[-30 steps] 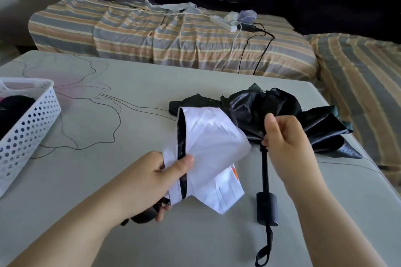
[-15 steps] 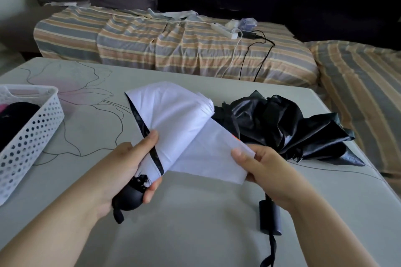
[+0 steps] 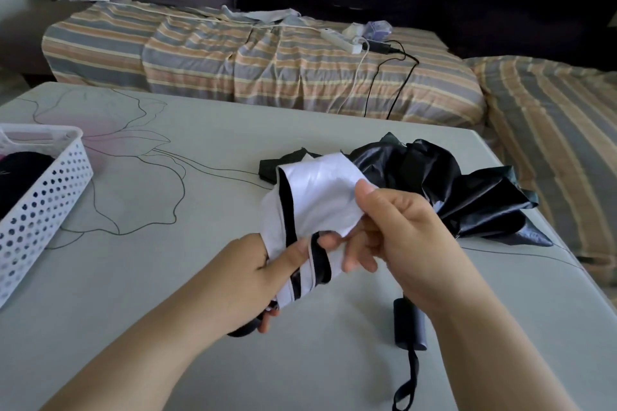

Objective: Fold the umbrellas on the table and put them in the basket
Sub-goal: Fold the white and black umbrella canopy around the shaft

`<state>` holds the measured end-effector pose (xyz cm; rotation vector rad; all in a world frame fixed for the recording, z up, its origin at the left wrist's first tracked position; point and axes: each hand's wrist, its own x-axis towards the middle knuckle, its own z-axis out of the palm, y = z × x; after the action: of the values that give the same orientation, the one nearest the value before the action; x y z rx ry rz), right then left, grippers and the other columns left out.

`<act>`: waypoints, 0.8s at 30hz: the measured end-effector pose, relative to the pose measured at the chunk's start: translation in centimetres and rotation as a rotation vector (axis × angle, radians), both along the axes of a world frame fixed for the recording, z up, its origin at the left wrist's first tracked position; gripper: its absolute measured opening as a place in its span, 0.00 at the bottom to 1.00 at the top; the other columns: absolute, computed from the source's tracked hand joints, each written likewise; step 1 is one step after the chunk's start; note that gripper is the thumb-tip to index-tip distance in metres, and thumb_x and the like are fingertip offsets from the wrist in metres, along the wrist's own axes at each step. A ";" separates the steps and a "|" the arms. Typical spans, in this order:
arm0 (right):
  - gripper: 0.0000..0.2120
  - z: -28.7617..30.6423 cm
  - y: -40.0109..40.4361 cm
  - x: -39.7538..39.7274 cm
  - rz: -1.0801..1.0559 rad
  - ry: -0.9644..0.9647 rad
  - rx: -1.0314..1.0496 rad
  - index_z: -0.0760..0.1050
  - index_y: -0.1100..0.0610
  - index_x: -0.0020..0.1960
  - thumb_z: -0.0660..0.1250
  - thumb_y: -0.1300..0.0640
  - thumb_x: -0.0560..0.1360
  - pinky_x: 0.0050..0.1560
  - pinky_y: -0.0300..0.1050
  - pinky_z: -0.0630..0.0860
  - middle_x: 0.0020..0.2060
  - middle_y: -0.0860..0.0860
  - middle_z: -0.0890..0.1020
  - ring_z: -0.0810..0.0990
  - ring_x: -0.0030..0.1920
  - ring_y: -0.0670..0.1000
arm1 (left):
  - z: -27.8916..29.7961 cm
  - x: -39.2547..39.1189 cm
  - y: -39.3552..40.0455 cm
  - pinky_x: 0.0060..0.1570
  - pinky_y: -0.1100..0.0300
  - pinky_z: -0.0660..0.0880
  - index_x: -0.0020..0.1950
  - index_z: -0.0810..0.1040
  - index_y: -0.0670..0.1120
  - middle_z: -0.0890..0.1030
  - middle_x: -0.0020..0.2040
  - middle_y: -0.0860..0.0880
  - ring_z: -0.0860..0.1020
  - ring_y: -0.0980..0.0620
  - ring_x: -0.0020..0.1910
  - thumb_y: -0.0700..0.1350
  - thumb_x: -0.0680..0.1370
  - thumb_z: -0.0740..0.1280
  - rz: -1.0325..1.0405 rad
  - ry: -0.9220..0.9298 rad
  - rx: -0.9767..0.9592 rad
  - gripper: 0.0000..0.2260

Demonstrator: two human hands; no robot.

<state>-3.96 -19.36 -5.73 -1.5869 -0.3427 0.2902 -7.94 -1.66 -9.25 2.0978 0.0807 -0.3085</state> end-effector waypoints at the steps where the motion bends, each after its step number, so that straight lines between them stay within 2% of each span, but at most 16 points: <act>1: 0.26 0.1 0.0 -0.1 -0.013 0.004 -0.062 0.73 0.73 0.39 0.56 0.51 0.81 0.24 0.39 0.65 0.31 0.57 0.84 0.75 0.21 0.50 | 0.0 -0.2 0.1 0.30 0.58 0.72 0.31 0.68 0.40 0.75 0.24 0.46 0.76 0.48 0.22 0.71 0.70 0.53 -0.021 -0.002 -0.002 0.33; 4: 0.18 -0.1 0.2 -0.2 -0.028 0.001 -0.169 0.80 0.58 0.43 0.56 0.50 0.81 0.23 0.39 0.65 0.31 0.54 0.84 0.76 0.21 0.49 | 0.0 -0.6 -0.1 0.28 0.58 0.73 0.32 0.69 0.38 0.74 0.25 0.47 0.75 0.48 0.22 0.67 0.73 0.54 -0.075 -0.003 -0.049 0.31; 6: 0.12 -0.3 0.3 -0.3 -0.045 -0.055 -0.165 0.80 0.53 0.48 0.58 0.54 0.81 0.25 0.38 0.67 0.32 0.52 0.84 0.79 0.24 0.50 | 0.3 -0.7 -0.4 0.27 0.61 0.72 0.31 0.70 0.40 0.74 0.24 0.47 0.74 0.49 0.22 0.64 0.73 0.55 -0.057 0.019 -0.105 0.28; 9: 0.07 -0.9 0.9 -0.8 -0.311 -0.288 -0.111 0.78 0.49 0.45 0.66 0.60 0.77 0.31 0.33 0.69 0.29 0.47 0.78 0.74 0.27 0.44 | 0.8 -0.6 -0.8 0.30 0.62 0.72 0.26 0.71 0.44 0.75 0.24 0.45 0.74 0.46 0.22 0.62 0.76 0.54 -0.005 0.040 -0.211 0.27; 11: 0.13 -1.6 1.5 -1.0 -0.582 -0.347 -0.143 0.70 0.45 0.46 0.73 0.57 0.71 0.37 0.30 0.70 0.36 0.41 0.73 0.70 0.33 0.41 | 1.2 -0.5 -1.0 0.31 0.64 0.72 0.26 0.70 0.44 0.75 0.23 0.44 0.73 0.46 0.22 0.59 0.79 0.54 0.027 0.032 -0.264 0.27; 12: 0.17 -1.9 1.8 -0.9 -0.677 -0.291 -0.156 0.67 0.44 0.48 0.75 0.52 0.69 0.40 0.29 0.70 0.41 0.41 0.71 0.70 0.37 0.41 | 1.2 -0.4 -1.1 0.31 0.65 0.72 0.27 0.70 0.43 0.75 0.23 0.44 0.73 0.46 0.22 0.59 0.79 0.54 0.032 0.020 -0.270 0.27; 14: 0.27 -2.4 2.0 -0.4 -0.672 -0.001 -0.091 0.66 0.46 0.57 0.76 0.43 0.64 0.47 0.32 0.73 0.49 0.43 0.73 0.75 0.46 0.40 | 0.9 -0.4 -1.2 0.29 0.65 0.71 0.28 0.70 0.42 0.75 0.23 0.45 0.73 0.47 0.22 0.61 0.77 0.54 0.028 -0.002 -0.233 0.27; 15: 0.30 -2.5 2.0 -0.2 -0.584 0.148 -0.003 0.68 0.48 0.60 0.75 0.40 0.64 0.52 0.40 0.77 0.52 0.47 0.77 0.79 0.50 0.44 | 0.7 -0.6 -1.2 0.28 0.64 0.70 0.28 0.70 0.42 0.75 0.23 0.46 0.74 0.48 0.22 0.63 0.75 0.55 0.021 -0.013 -0.200 0.27; 16: 0.29 -2.7 1.9 0.1 -0.486 0.254 0.077 0.73 0.52 0.60 0.74 0.39 0.65 0.55 0.51 0.79 0.53 0.53 0.81 0.82 0.52 0.52 | 0.3 -0.7 -1.3 0.28 0.63 0.69 0.28 0.69 0.43 0.75 0.23 0.47 0.74 0.48 0.22 0.65 0.73 0.55 0.015 -0.023 -0.161 0.27; 17: 0.22 -2.8 1.8 0.3 -0.415 0.309 0.140 0.78 0.55 0.56 0.72 0.42 0.68 0.56 0.58 0.79 0.51 0.59 0.83 0.83 0.52 0.58 | 0.1 -0.7 -1.4 0.27 0.63 0.69 0.28 0.69 0.43 0.74 0.23 0.48 0.74 0.50 0.22 0.66 0.71 0.56 0.011 -0.031 -0.113 0.27; 18: 0.15 -2.8 1.7 0.4 -0.385 0.314 0.175 0.81 0.56 0.52 0.72 0.47 0.71 0.56 0.61 0.78 0.49 0.61 0.83 0.83 0.51 0.61 | 0.0 -0.8 -1.7 0.28 0.63 0.69 0.26 0.69 0.44 0.73 0.22 0.49 0.73 0.52 0.21 0.67 0.70 0.55 0.010 -0.046 -0.051 0.28; 20: 0.08 -3.1 1.6 0.7 -0.414 0.286 0.205 0.81 0.57 0.48 0.72 0.55 0.71 0.48 0.58 0.81 0.44 0.59 0.85 0.84 0.45 0.60 | -0.2 -1.0 -2.3 0.27 0.65 0.65 0.24 0.70 0.46 0.70 0.20 0.51 0.68 0.55 0.19 0.71 0.71 0.49 -0.002 -0.162 0.166 0.31; 21: 0.08 -3.1 1.7 0.7 -0.441 0.289 0.212 0.81 0.58 0.47 0.73 0.58 0.69 0.40 0.54 0.80 0.40 0.56 0.84 0.84 0.41 0.59 | -0.5 -1.0 -2.6 0.24 0.64 0.64 0.24 0.71 0.47 0.67 0.19 0.51 0.65 0.54 0.19 0.72 0.73 0.44 -0.021 -0.267 0.368 0.35; 22: 0.09 -3.3 1.8 0.8 -0.472 0.310 0.221 0.80 0.58 0.47 0.72 0.60 0.67 0.35 0.50 0.77 0.37 0.55 0.82 0.81 0.36 0.57 | -0.8 -1.0 -2.8 0.21 0.62 0.62 0.24 0.69 0.47 0.62 0.19 0.50 0.62 0.53 0.18 0.71 0.76 0.40 -0.040 -0.376 0.541 0.36; 24: 0.15 -3.1 2.1 0.9 -0.511 0.350 0.254 0.78 0.60 0.51 0.71 0.61 0.65 0.33 0.46 0.73 0.36 0.55 0.79 0.78 0.34 0.55 | -1.5 -1.0 -3.1 0.17 0.62 0.50 0.24 0.60 0.48 0.54 0.21 0.52 0.54 0.51 0.18 0.64 0.80 0.42 -0.045 -0.610 0.631 0.30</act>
<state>-3.05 -17.31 -8.84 -1.2903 0.2882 0.1169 -8.93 -4.73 -10.73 2.7286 -0.2651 0.3929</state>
